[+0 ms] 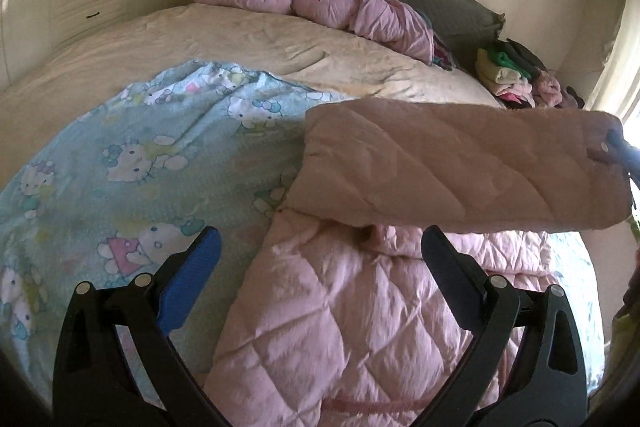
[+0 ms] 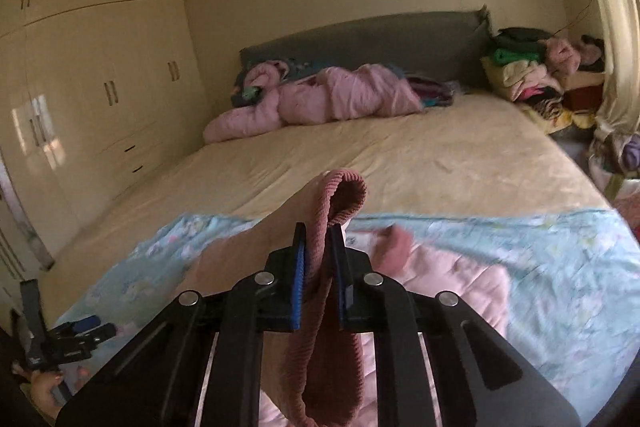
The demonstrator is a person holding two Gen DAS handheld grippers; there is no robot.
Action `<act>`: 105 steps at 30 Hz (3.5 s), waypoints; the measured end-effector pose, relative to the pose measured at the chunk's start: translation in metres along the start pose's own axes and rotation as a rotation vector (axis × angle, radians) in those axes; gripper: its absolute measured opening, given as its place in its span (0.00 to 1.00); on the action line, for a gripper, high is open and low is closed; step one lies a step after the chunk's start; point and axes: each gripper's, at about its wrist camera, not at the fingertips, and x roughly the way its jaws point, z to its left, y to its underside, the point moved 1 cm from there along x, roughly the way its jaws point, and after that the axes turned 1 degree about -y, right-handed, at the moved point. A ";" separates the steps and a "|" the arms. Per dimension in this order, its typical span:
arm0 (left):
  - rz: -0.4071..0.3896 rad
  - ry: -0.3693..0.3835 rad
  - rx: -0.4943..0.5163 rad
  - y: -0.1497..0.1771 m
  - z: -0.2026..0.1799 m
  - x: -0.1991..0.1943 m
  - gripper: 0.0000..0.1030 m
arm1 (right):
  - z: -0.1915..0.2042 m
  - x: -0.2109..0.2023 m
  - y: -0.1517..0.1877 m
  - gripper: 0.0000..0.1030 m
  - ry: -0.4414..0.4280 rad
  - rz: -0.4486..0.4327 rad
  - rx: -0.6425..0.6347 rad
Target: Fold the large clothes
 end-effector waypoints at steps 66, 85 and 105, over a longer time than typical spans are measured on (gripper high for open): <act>0.314 0.073 0.178 -0.015 -0.080 0.171 0.71 | -0.001 0.099 0.080 0.64 0.086 0.310 -0.007; 0.308 0.071 0.197 -0.011 -0.080 0.173 0.71 | 0.000 0.180 0.157 0.70 0.167 0.565 0.004; 0.282 0.129 0.160 -0.012 -0.082 0.115 0.91 | -0.005 0.072 0.119 0.96 0.067 0.352 0.149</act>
